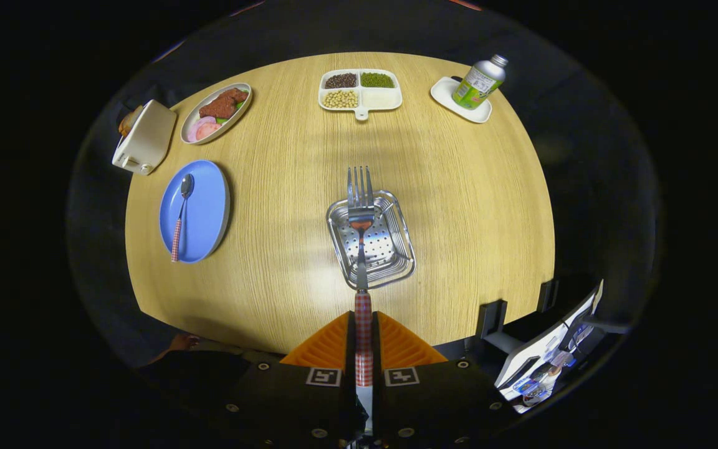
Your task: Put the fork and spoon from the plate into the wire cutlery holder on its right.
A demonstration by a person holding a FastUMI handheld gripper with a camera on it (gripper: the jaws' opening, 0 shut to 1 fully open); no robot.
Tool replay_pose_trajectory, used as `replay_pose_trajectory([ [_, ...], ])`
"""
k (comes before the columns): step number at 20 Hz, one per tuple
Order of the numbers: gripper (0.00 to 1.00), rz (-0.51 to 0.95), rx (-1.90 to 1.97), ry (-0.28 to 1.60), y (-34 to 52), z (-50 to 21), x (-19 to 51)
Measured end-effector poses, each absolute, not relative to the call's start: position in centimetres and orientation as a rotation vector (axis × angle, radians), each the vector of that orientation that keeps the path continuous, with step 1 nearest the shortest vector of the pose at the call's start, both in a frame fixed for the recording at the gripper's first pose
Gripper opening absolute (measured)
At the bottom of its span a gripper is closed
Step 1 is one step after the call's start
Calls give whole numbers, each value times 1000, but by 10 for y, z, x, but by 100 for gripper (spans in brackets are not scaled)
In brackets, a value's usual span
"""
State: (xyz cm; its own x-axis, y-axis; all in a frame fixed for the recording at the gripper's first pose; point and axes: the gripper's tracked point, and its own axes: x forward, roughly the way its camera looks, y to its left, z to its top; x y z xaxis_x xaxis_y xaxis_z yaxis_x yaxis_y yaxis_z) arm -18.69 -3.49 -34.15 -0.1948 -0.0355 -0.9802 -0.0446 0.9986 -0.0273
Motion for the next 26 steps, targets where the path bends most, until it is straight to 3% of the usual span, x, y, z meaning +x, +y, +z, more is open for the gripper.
replay_pose_trajectory([
  [26, 11, 104, -72, 1970, -50, -358, -200],
])
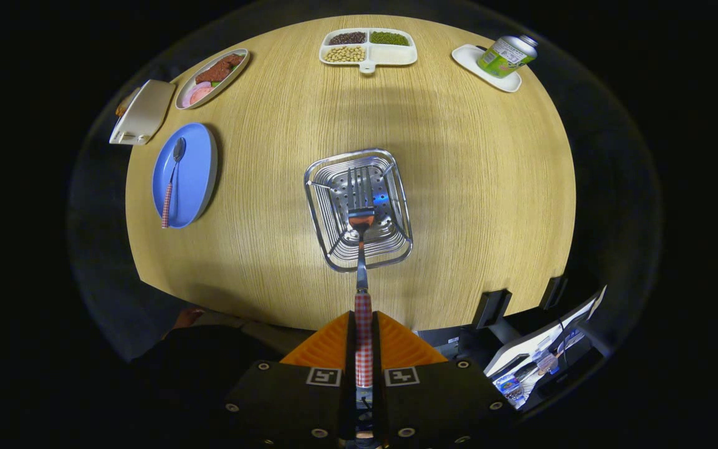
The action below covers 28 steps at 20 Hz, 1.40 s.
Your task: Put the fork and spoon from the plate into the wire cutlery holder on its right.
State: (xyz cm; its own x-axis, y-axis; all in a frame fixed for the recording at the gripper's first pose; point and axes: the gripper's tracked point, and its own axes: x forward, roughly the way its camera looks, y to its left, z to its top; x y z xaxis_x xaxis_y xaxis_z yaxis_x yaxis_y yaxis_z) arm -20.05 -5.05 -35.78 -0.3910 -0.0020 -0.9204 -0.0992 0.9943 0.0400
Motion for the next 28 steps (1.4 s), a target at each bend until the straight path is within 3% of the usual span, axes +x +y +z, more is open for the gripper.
replay_pose_trajectory([
  [14, 16, 101, -41, 1880, -40, -368, -151],
  [24, 69, 192, 58, 1767, 41, -342, -129],
  [28, 76, 202, 76, 1740, 76, -341, -124],
])
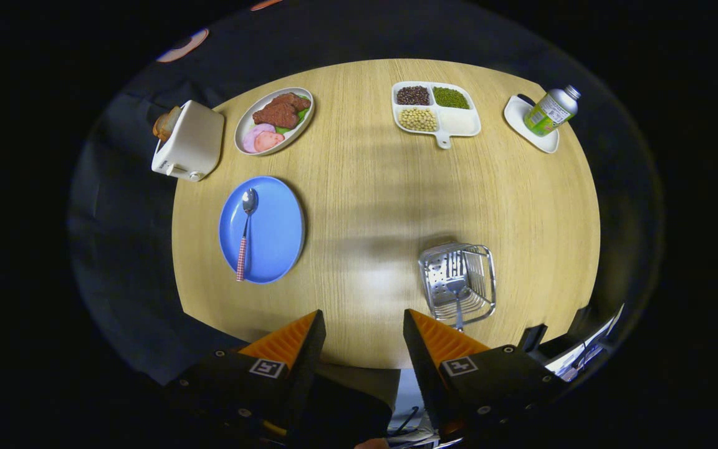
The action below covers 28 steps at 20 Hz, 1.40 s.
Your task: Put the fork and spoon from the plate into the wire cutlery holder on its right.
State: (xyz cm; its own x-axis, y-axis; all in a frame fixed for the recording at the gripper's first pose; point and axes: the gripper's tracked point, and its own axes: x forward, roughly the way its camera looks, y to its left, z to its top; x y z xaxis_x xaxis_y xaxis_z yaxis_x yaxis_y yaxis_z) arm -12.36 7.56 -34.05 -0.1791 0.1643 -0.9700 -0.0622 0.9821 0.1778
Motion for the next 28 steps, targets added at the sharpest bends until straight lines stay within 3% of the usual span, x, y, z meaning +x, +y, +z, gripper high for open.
replay_pose_trajectory([
  [11, 77, 349, 33, 1735, 209, -352, -129],
  [23, 74, 324, -1, 1825, 298, -410, -151],
  [28, 65, 271, -16, 1841, 305, -440, -154],
])
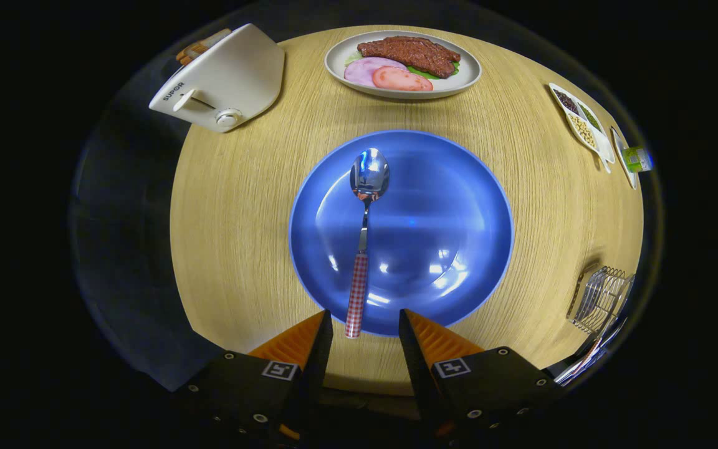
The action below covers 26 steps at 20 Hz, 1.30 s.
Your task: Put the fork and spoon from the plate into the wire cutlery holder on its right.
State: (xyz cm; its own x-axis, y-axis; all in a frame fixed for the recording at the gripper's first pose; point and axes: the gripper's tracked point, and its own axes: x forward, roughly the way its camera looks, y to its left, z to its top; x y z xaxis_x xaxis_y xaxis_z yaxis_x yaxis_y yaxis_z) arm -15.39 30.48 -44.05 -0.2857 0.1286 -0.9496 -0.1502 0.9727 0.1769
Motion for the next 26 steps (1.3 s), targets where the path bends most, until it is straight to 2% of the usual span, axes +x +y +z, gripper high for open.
replay_pose_trajectory([
  [3, 59, 250, -32, 1846, 314, -454, -158],
  [6, 44, 238, -58, 1857, 313, -464, -162],
  [9, 35, 238, -66, 1864, 313, -469, -166],
  [12, 15, 275, -41, 1857, 319, -470, -167],
  [21, 10, 352, -17, 1777, 294, -440, -154],
  [26, 8, 320, 41, 1740, 246, -401, -147],
])
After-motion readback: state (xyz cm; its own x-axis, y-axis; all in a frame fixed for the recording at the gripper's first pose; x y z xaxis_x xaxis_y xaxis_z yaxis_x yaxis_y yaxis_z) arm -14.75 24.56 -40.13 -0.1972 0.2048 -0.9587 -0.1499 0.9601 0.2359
